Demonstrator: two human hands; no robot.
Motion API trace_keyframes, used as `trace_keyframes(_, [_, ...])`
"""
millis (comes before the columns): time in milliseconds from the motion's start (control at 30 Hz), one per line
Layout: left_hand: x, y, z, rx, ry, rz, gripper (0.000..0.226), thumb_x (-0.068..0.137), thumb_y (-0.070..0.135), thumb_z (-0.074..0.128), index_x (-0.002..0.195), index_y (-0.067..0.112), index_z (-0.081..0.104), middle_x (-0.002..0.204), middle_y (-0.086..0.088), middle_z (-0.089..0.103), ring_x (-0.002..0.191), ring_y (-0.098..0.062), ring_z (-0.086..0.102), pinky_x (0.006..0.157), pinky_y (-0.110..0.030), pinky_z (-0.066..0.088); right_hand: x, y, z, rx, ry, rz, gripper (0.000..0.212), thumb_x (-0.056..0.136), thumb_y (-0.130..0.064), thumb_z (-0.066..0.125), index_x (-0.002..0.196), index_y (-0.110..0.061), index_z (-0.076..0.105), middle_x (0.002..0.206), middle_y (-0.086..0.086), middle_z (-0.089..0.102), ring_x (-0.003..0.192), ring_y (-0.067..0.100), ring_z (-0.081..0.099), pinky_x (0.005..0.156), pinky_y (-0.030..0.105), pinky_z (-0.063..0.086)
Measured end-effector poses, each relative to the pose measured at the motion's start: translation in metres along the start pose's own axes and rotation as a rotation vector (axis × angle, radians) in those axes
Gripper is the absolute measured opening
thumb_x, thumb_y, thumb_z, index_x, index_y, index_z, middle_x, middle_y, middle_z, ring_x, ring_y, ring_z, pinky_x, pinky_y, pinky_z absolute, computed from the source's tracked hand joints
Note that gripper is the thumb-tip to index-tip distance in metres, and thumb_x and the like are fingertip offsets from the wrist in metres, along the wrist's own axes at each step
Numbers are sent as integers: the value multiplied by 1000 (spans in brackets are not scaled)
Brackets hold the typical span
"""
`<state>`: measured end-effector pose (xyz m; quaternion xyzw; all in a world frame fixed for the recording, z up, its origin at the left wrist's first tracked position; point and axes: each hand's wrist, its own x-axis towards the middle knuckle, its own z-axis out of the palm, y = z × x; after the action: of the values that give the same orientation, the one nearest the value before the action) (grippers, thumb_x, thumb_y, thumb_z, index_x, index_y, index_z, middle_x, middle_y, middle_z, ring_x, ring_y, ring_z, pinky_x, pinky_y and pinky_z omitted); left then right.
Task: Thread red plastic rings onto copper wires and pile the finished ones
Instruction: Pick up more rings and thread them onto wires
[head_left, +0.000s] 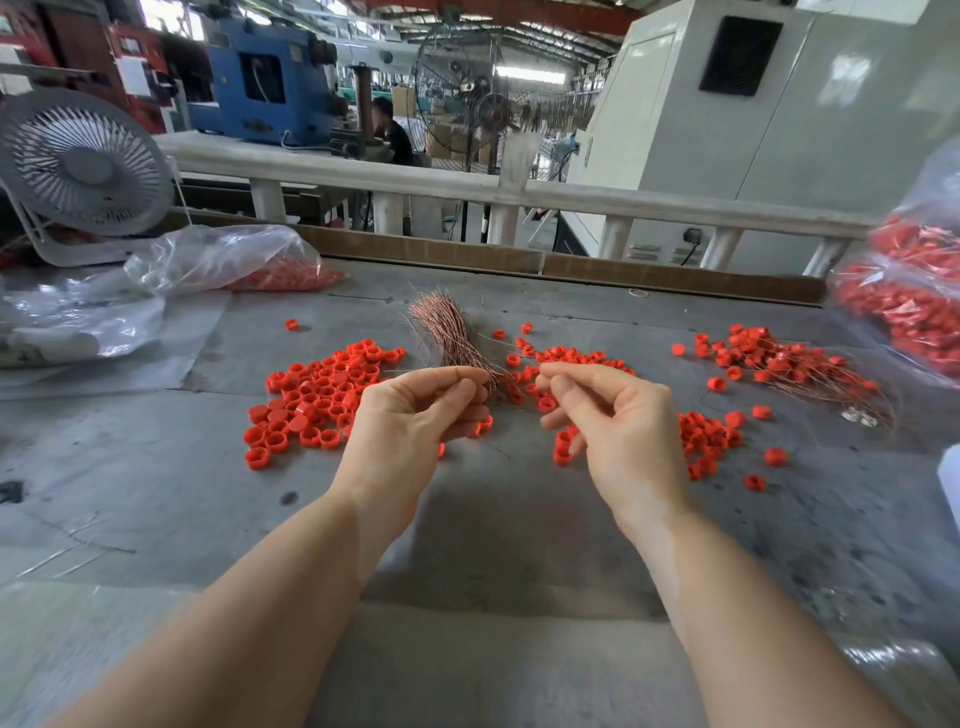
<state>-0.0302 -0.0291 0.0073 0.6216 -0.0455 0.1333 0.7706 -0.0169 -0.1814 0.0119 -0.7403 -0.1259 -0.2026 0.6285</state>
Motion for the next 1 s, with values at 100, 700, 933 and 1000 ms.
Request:
trace_keyframes(100, [2, 0, -2, 18, 61, 13, 25, 89, -3, 54, 80, 14, 70, 63, 6, 69, 60, -3, 63, 59, -14, 52, 3, -1, -5, 138, 85, 96, 23, 90, -5, 57, 80, -22, 69, 70, -7, 70, 53, 3, 60, 38, 14, 38])
trace_keyframes(700, [7, -2, -5, -54, 184, -33, 18, 90, -3, 52, 85, 5, 67, 67, -6, 62, 54, -3, 60, 55, -13, 50, 8, 1, -9, 456, 263, 356, 8, 84, -4, 64, 79, -10, 65, 65, 3, 62, 44, 1, 46, 37, 11, 31])
trace_keyframes(933, [8, -4, -6, -53, 194, -51, 18, 90, -3, 53, 83, 6, 67, 64, -3, 62, 53, -4, 59, 54, -14, 50, 9, -1, -10, 523, 263, 400, 12, 87, -6, 61, 75, -11, 61, 60, -1, 67, 47, 3, 56, 37, 12, 33])
trace_keyframes(1000, [8, -3, -5, -58, 195, -60, 18, 90, -3, 53, 83, 6, 67, 65, -4, 62, 52, -3, 59, 54, -14, 51, 9, -1, -11, 556, 265, 407, 12, 88, -6, 60, 76, -11, 61, 60, -1, 67, 48, 3, 58, 37, 12, 34])
